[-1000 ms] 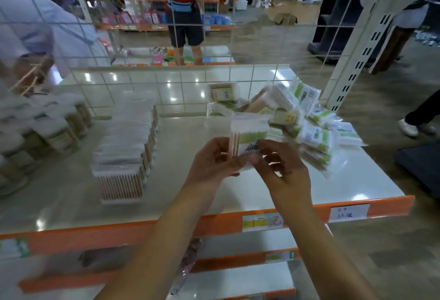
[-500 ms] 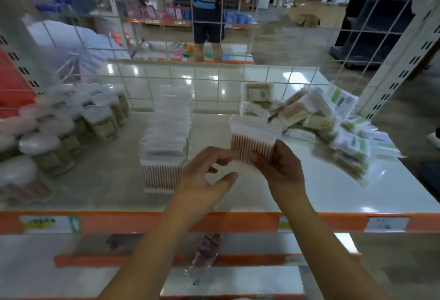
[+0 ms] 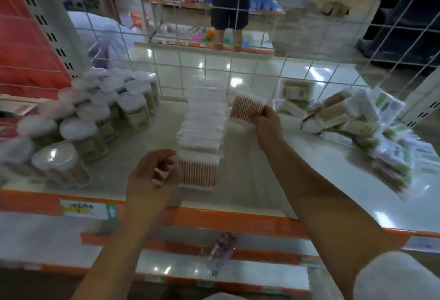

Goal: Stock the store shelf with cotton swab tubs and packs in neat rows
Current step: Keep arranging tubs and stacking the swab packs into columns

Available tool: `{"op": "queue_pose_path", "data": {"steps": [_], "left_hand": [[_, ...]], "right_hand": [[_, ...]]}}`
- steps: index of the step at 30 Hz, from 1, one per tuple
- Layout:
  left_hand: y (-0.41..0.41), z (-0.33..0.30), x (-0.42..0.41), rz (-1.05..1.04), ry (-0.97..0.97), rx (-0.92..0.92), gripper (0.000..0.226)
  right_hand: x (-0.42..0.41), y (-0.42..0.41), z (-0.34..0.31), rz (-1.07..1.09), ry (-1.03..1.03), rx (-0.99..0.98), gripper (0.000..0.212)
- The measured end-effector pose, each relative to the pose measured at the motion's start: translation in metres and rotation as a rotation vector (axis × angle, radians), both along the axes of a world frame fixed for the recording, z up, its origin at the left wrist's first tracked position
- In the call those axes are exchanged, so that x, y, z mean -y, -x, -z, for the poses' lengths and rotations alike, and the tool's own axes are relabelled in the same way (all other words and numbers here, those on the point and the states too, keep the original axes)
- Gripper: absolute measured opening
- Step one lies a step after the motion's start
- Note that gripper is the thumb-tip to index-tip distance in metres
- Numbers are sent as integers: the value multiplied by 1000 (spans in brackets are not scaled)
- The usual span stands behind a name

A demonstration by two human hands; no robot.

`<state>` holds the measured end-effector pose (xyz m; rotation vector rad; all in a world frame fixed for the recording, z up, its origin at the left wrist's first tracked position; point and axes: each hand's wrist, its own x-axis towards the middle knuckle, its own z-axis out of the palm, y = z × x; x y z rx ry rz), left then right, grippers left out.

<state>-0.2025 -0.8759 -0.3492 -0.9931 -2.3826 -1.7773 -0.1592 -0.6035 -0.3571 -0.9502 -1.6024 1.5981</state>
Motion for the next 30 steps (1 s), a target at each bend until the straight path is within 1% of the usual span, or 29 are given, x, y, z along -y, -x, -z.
{"op": "queue_pose_path", "data": {"steps": [2,4,5,8,12,16,19,21,24,26,30], "left_hand": [[4,8,1,17,92,-22,41],[5,11,0,20,147,28,52],[7,13,0,18,163,58,52],[9,13,-3,19,220,104,41],[8,13,-8,44,281,194,25],[6,13,-6,28,302,99,20],[6,16,-4,31,321,79,19],[6,19,-2,37,325,79,20],[6,22,-1,32,336,77,30],[5,22,-1,28,326,45,33],[5,23,1,36,302,-21,46]], "right_hand": [[-4,9,2,-15,-6,-7,22],[-9,15,3,-32,-24,-3,18],[-11,19,2,-33,-25,5,18],[-17,29,1,-44,-8,-20,18],[-23,36,0,-49,-67,74,22],[-27,44,5,4,-191,244,24],[-24,46,9,122,-197,253,32],[-22,45,12,168,-191,226,35],[-18,44,17,196,-257,192,30],[-15,45,18,220,-274,149,28],[-12,48,19,240,-260,111,34]]}}
